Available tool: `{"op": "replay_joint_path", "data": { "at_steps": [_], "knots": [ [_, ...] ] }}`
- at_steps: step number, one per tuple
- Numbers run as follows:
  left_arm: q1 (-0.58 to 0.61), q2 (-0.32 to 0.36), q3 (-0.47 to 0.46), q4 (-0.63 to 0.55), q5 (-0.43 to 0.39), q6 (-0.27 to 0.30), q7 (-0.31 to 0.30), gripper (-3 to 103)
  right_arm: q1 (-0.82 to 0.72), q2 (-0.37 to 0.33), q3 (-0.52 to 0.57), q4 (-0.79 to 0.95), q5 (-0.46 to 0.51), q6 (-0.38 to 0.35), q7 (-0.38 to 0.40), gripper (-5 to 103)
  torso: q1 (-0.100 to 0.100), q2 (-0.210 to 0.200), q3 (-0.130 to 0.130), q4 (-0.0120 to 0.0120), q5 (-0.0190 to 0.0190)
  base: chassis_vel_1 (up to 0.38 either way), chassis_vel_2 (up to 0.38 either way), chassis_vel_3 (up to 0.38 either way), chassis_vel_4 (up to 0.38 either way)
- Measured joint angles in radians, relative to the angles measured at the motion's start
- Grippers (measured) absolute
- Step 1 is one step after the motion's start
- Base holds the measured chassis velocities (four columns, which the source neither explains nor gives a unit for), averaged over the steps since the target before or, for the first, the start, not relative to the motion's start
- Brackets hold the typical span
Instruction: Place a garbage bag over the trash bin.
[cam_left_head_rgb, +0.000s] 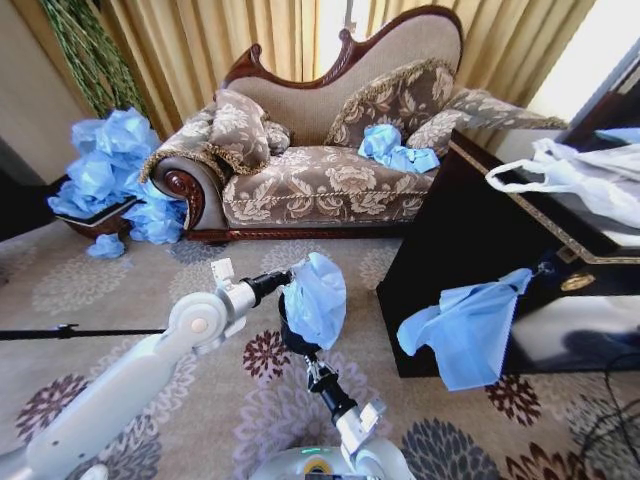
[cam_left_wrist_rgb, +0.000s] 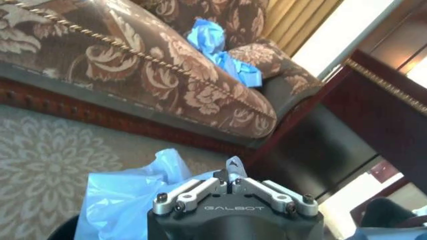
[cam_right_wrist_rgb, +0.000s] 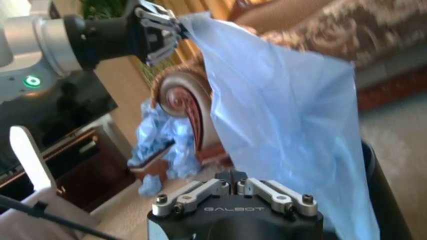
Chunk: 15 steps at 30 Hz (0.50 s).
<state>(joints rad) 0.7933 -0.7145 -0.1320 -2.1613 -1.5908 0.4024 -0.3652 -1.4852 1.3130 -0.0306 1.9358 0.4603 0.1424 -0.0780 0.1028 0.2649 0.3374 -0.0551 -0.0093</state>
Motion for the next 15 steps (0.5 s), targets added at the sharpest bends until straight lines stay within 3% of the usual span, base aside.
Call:
{"op": "replay_joint_path", "data": {
  "at_steps": [6,7,9,11,12,13,14,15],
  "knots": [
    [-0.011,0.009,-0.005,-0.008,-0.02,0.0,-0.005,0,0.035,0.036,0.0,0.0,-0.035,0.02,0.002,0,0.0,0.0,0.0,-0.0003,0.0006,0.0,0.0,0.0,0.0],
    [-0.011,0.008,-0.004,-0.008,-0.02,0.0,-0.004,0,0.038,0.035,0.0,0.0,-0.036,0.021,0.003,0,0.0,0.0,0.0,-0.0005,0.0022,0.0,0.0,0.0,0.0],
    [-0.008,0.001,-0.002,-0.005,-0.019,0.0,-0.002,0,0.045,0.004,0.018,-0.031,-0.036,0.021,-0.007,0,0.0,0.0,0.0,0.0,0.0111,0.0,0.0,0.0,0.0],
    [-0.006,-0.005,-0.002,-0.005,-0.018,-0.001,0.0,0,0.043,-0.025,0.037,-0.101,-0.039,0.021,-0.025,0,0.0,0.0,0.0,-0.0001,0.0109,0.0,0.0,0.0,0.0],
    [-0.004,-0.009,0.0,-0.004,-0.017,0.0,0.0,0,0.042,-0.048,0.046,-0.099,-0.04,0.024,-0.059,0,0.001,0.0,0.001,-0.002,0.0111,0.0,0.0,0.0,0.0],
    [-0.004,-0.009,0.0,-0.004,-0.017,0.0,0.0,0,0.042,-0.048,0.046,-0.099,-0.04,0.024,-0.059,0,0.001,0.0,0.001,-0.002,0.0111,0.0,0.0,0.0,0.0],
    [-0.003,-0.01,-0.002,-0.005,-0.015,-0.001,0.003,0,0.043,-0.081,0.072,-0.098,-0.038,0.024,-0.086,0,0.0,0.001,0.0,-0.0004,0.0091,0.0,0.0,0.0,0.0],
    [0.0,-0.012,0.0,-0.005,-0.015,0.0,0.005,0,0.043,-0.1,0.08,-0.1,-0.038,0.024,-0.103,0,0.0,0.0,0.0,-0.0008,0.009,0.0,0.0,0.0,0.0]
  ]
}}
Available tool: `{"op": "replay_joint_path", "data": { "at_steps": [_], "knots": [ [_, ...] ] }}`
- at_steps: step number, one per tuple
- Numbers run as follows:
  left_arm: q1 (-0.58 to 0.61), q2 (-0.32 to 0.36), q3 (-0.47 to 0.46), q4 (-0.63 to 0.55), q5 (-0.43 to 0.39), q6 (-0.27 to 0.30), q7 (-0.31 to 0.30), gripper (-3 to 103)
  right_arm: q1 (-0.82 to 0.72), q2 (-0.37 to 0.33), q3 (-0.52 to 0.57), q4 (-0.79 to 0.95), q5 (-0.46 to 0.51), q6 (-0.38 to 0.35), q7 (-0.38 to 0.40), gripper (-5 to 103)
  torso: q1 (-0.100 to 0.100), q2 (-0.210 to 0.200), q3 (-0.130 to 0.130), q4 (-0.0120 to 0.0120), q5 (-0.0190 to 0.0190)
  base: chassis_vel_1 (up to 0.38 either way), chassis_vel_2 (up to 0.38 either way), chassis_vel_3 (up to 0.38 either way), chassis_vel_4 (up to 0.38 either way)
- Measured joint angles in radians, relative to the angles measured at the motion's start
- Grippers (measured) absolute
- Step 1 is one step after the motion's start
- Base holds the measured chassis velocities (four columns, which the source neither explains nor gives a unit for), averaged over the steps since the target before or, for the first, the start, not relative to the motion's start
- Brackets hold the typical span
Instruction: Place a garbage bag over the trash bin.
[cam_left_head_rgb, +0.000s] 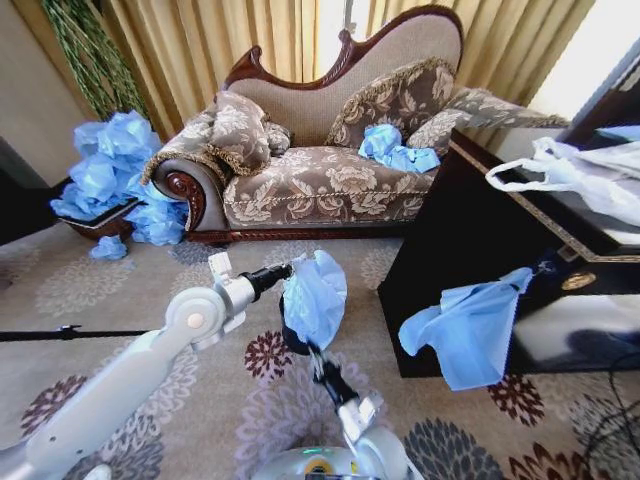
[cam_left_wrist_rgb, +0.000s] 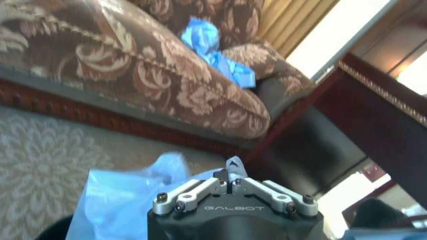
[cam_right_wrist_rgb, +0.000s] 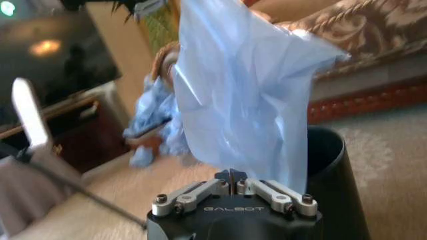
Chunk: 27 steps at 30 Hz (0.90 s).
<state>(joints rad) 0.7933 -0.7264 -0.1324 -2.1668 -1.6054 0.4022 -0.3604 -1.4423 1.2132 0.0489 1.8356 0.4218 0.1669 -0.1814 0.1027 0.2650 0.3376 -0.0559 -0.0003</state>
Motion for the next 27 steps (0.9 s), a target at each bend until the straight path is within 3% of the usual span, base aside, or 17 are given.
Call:
{"op": "replay_joint_path", "data": {
  "at_steps": [6,15,27],
  "knots": [
    [0.018,-0.004,-0.009,-0.013,0.003,0.0,0.008,0,0.019,-0.047,0.07,-0.042,0.001,0.018,-0.063,0,0.0,0.0,0.0,0.0003,-0.0024,0.0,0.0,0.0,0.0],
    [0.038,0.003,-0.019,-0.031,0.005,0.0,0.007,0,0.034,-0.084,0.116,-0.055,-0.018,0.034,-0.117,0,0.0,0.0,0.0,0.0007,-0.0028,0.0,0.0,0.0,0.0],
    [-0.117,-0.02,0.053,-0.01,-0.038,-0.018,-0.048,0,0.068,-0.115,0.101,-0.054,-0.008,0.044,-0.141,0,0.0,0.0,0.0,0.0006,-0.0031,0.0,0.0,0.0,0.0]
  ]
}}
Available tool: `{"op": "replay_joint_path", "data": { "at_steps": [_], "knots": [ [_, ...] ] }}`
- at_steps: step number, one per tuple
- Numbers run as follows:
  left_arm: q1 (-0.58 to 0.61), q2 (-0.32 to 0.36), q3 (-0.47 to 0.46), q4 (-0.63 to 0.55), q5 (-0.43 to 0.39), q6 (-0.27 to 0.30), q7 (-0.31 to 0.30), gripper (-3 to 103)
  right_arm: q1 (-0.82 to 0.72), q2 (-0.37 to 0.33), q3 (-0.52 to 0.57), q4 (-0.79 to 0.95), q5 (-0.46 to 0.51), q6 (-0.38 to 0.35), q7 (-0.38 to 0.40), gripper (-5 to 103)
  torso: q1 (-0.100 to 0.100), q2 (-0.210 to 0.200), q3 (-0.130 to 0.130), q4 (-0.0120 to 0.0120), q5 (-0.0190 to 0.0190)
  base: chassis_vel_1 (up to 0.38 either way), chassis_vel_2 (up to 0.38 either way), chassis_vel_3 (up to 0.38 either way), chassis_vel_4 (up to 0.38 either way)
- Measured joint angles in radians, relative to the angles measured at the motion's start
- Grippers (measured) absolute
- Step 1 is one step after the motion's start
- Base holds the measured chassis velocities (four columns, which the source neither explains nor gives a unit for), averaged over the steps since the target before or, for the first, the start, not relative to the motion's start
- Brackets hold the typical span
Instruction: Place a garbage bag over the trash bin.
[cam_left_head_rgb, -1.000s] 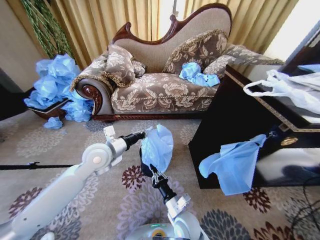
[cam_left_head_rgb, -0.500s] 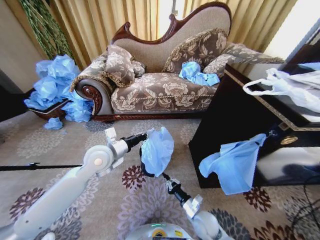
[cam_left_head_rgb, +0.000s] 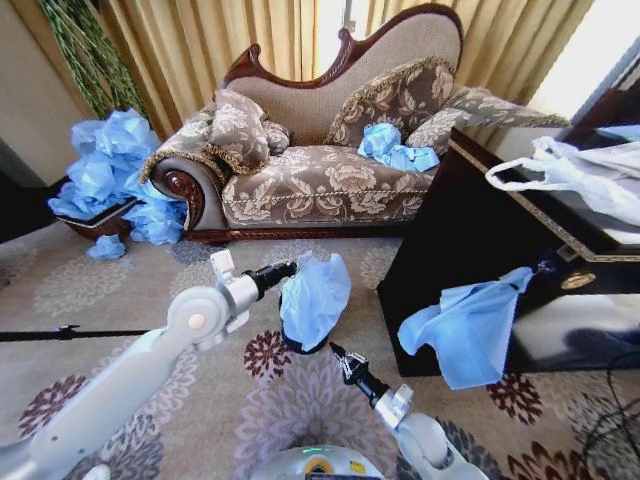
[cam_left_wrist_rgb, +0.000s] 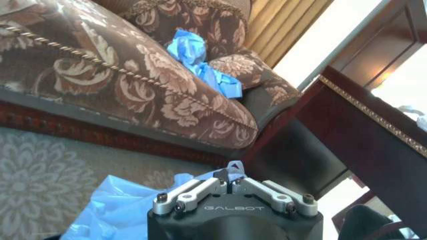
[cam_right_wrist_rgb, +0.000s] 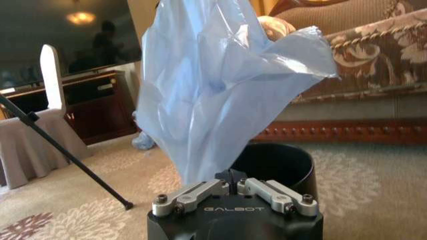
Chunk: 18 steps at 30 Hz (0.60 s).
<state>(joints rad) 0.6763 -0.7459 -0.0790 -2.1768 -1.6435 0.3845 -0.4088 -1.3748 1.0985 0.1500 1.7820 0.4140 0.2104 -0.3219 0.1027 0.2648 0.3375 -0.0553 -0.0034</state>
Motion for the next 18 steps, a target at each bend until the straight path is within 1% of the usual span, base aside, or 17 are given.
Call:
{"op": "replay_joint_path", "data": {
  "at_steps": [1,3,4,5,7,8,9,10,11,12,13,15,16,18],
  "knots": [
    [-0.023,-0.008,0.014,0.005,-0.004,-0.001,-0.017,0,0.006,-0.005,0.002,0.002,0.005,0.0,0.0,0,0.0,0.0,0.0,0.0,-0.0001,0.0,0.0,0.0,0.0],
    [-0.073,-0.026,0.051,0.012,-0.006,-0.021,-0.083,0,0.014,-0.012,0.005,0.005,0.012,-0.001,0.0,0,0.0,0.0,0.0,0.0001,-0.0002,0.0,0.0,0.0,0.0],
    [-0.073,-0.026,0.051,0.012,-0.006,-0.021,-0.083,0,0.014,-0.012,0.005,0.005,0.012,-0.001,0.0,0,0.0,0.0,0.0,0.0001,-0.0002,0.0,0.0,0.0,0.0],
    [-0.1,-0.033,0.068,0.017,-0.005,-0.031,-0.114,0,0.015,-0.012,0.008,0.005,0.012,-0.001,0.0,0,0.0,0.0,0.0,0.0,-0.0002,0.0,0.0,0.0,0.0],
    [-0.163,-0.04,0.099,0.034,0.029,-0.041,-0.16,0,0.014,-0.009,0.018,0.014,0.016,-0.001,0.002,0,0.0,0.0,0.0,-0.0001,0.0,0.0,0.0,0.0,0.0],
    [-0.163,-0.04,0.099,0.034,0.029,-0.041,-0.16,0,0.014,-0.009,0.018,0.014,0.016,-0.001,0.002,0,0.0,0.0,0.0,-0.0001,0.0,0.0,0.0,0.0,0.0],
    [-0.184,-0.04,0.11,0.04,0.049,-0.041,-0.171,0,0.013,-0.008,0.023,0.019,0.018,-0.001,0.003,0,0.0,0.0,0.0,0.0,0.0,0.0,0.0,0.0,0.0],
    [-0.241,-0.039,0.141,0.058,0.098,-0.044,-0.19,0,0.015,-0.007,0.03,0.026,0.026,-0.001,0.006,0,0.0,0.0,0.0,0.0001,-0.0002,0.0,0.0,0.0,0.0],
    [-0.267,-0.04,0.154,0.068,0.114,-0.045,-0.193,0,0.019,-0.007,0.033,0.026,0.03,-0.001,0.008,0,0.0,0.0,0.0,0.0001,-0.0002,0.0,0.0,0.0,0.0],
    [-0.267,-0.04,0.154,0.068,0.114,-0.045,-0.193,0,0.019,-0.007,0.033,0.026,0.03,-0.001,0.008,0,0.0,0.0,0.0,0.0001,-0.0002,0.0,0.0,0.0,0.0],
    [-0.305,-0.043,0.171,0.082,0.129,-0.045,-0.198,0,0.027,-0.007,0.037,0.026,0.035,-0.001,0.01,0,0.0,0.0,0.0,0.0001,-0.0001,0.0,0.0,0.0,0.0],
    [-0.406,-0.073,0.213,0.127,0.134,-0.045,-0.223,0,0.05,-0.005,0.046,0.02,0.047,-0.001,0.013,0,0.0,0.0,0.0,0.0001,0.0,0.0,0.0,0.0,0.0],
    [-0.406,-0.073,0.213,0.127,0.134,-0.045,-0.223,0,0.05,-0.005,0.046,0.02,0.047,-0.001,0.013,0,0.0,0.0,0.0,0.0001,0.0,0.0,0.0,0.0,0.0],
    [-0.476,-0.108,0.258,0.161,0.126,-0.046,-0.26,0,0.065,-0.004,0.055,0.018,0.061,-0.002,0.017,0,0.0,0.0,0.0,0.0001,0.0001,0.0,0.0,0.0,0.0]
  ]
}}
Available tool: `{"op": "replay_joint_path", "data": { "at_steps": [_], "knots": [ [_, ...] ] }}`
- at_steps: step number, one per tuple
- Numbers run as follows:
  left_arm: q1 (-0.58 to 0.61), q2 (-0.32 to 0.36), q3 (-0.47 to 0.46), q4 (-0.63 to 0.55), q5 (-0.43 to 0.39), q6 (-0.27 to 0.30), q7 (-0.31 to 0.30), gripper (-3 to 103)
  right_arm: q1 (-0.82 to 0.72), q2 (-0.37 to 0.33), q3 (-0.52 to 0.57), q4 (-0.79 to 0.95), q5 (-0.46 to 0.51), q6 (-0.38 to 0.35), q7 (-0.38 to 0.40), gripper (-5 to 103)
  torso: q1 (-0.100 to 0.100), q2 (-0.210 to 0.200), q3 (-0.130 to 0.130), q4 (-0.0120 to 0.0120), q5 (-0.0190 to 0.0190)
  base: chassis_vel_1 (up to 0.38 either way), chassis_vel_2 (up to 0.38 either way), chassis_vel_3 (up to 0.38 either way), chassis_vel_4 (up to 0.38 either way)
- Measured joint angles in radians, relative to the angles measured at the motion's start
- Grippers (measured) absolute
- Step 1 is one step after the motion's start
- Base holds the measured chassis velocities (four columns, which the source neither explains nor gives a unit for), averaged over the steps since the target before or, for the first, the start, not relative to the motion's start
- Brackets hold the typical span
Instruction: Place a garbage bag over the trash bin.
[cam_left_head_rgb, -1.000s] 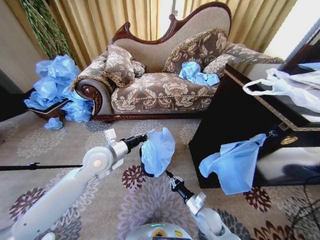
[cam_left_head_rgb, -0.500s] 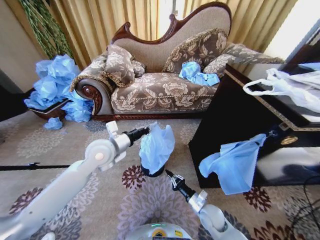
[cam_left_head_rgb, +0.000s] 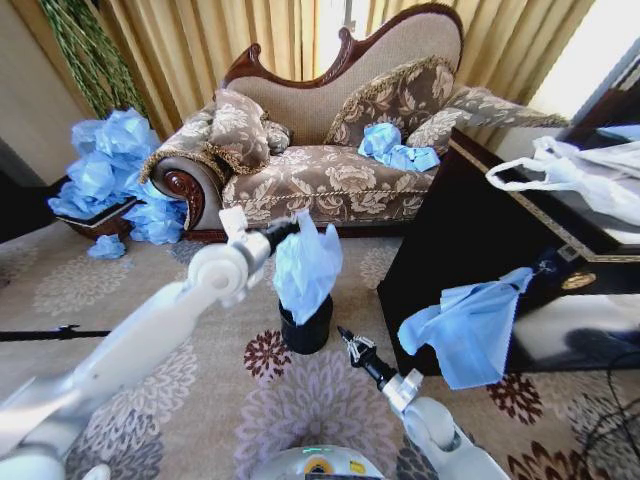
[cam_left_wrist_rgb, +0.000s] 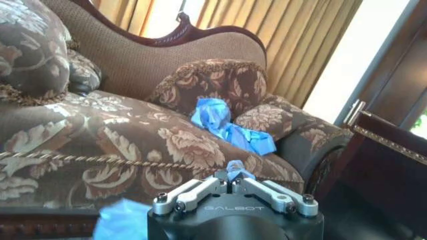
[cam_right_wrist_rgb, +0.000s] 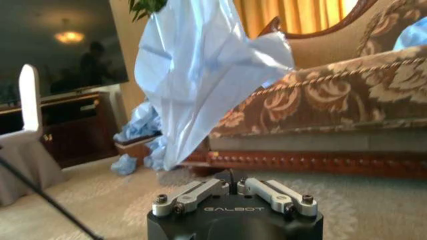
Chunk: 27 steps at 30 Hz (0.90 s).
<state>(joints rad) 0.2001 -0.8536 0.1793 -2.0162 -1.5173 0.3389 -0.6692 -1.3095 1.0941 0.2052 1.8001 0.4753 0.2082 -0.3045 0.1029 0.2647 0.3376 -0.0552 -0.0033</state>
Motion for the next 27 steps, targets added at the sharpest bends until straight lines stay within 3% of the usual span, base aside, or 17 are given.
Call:
{"op": "replay_joint_path", "data": {
  "at_steps": [2,4,6,8,11,15,16,20,27],
  "knots": [
    [-0.02,-0.012,0.017,0.007,-0.005,0.0,-0.018,0,0.004,0.0,0.004,0.0,0.006,-0.001,0.002,0,0.0,0.0,0.0,0.0,-0.0001,0.0,0.0,0.0,0.0],
    [-0.087,-0.069,0.1,0.033,-0.025,0.0,-0.12,0,0.011,0.0,0.03,0.005,0.022,-0.002,0.003,0,0.0,0.0,0.0,0.0003,0.0002,0.0,0.0,0.0,0.0],
    [-0.11,-0.096,0.132,0.045,-0.026,0.001,-0.147,0,0.006,0.0,0.05,0.013,0.027,-0.002,0.003,0,0.0,0.0,0.0,0.0008,0.0,0.0,0.0,0.0,0.0],
    [-0.163,-0.183,0.213,0.092,-0.003,0.0,-0.175,0,-0.026,0.005,0.107,0.049,0.049,-0.002,0.004,0,0.0,0.0,0.0,-0.0009,0.0,0.0,0.0,0.0,0.0],
    [-0.187,-0.231,0.249,0.129,0.024,-0.001,-0.17,0,-0.035,0.007,0.127,0.076,0.07,-0.005,0.007,0,0.0,0.0,0.0,-0.0018,0.0003,0.0,0.0,0.0,0.0],
    [-0.212,-0.285,0.274,0.184,0.041,-0.001,-0.158,0,-0.028,0.005,0.126,0.106,0.107,-0.02,0.011,0,0.0,0.0,0.0,-0.0001,0.0002,0.0,0.0,0.0,0.0],
    [-0.223,-0.326,0.281,0.228,0.059,-0.001,-0.15,0,-0.016,0.004,0.121,0.1,0.116,-0.026,0.012,0,0.0,0.0,0.0,0.0007,-0.0002,0.0,0.0,0.0,0.0],
    [-0.225,-0.353,0.281,0.273,0.094,-0.001,-0.132,0,-0.016,0.002,0.122,0.087,0.119,-0.027,0.011,0,0.0,0.0,0.0,-0.0006,0.0002,0.0,0.0,0.0,0.0],
    [-0.213,-0.343,0.28,0.33,0.138,-0.004,-0.107,0,-0.008,0.006,0.121,0.106,0.146,-0.047,0.023,0,0.0,0.0,0.0,0.0005,-0.0003,0.0,0.0,0.0,0.0]
  ]
}}
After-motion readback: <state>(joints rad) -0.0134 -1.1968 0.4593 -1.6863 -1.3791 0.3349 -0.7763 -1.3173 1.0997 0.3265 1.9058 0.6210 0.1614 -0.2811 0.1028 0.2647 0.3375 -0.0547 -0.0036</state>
